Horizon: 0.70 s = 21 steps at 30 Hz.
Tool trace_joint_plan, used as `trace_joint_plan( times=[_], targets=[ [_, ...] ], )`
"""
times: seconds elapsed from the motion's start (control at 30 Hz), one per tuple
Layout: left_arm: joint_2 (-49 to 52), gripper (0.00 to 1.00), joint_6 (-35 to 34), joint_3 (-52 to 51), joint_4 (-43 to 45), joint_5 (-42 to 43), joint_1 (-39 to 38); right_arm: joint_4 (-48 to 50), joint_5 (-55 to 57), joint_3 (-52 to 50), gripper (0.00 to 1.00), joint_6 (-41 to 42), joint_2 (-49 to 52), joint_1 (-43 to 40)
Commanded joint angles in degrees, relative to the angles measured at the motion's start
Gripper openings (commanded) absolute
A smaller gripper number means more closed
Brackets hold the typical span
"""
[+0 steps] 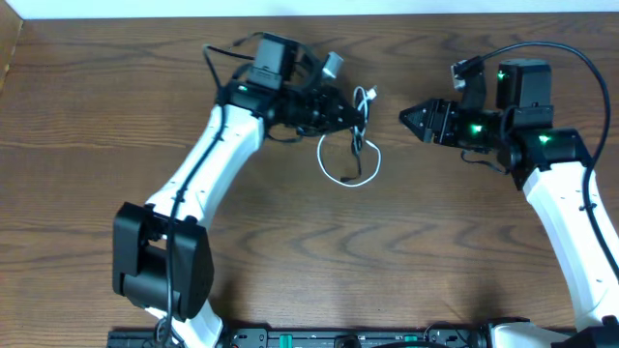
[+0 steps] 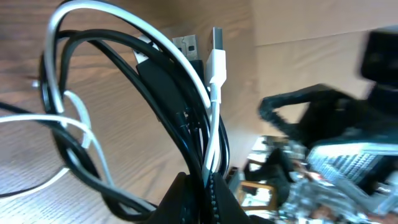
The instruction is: Untangle cables
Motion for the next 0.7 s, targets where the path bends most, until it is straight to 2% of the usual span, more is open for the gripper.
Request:
trace_joint_plan(
  times=[0.0, 0.1, 0.17, 0.33, 0.67],
  targets=[
    [0.11, 0.07, 1.22, 0.33, 2.62, 13.97, 2.99, 1.11, -1.92, 0.07, 0.6, 3.06, 0.74, 1.07],
    [0.11, 0.07, 1.22, 0.33, 4.81, 18.93, 4.55, 3.48, -3.13, 0.07, 0.59, 4.76, 1.46, 2.05],
    [0.11, 0.08, 1.2, 0.31, 4.76, 18.99, 4.83, 8.02, -6.82, 0.07, 0.59, 5.09, 1.92, 3.54],
    [0.13, 0.08, 1.25, 0.31, 4.76, 18.95, 4.68, 12.44, -6.58, 0.07, 0.58, 6.21, 1.95, 6.38],
    [0.13, 0.07, 3.02, 0.31, 4.74, 18.78, 3.06, 15.34, 1.84, 0.07, 0.53, 13.25, 2.58, 9.31]
  ],
)
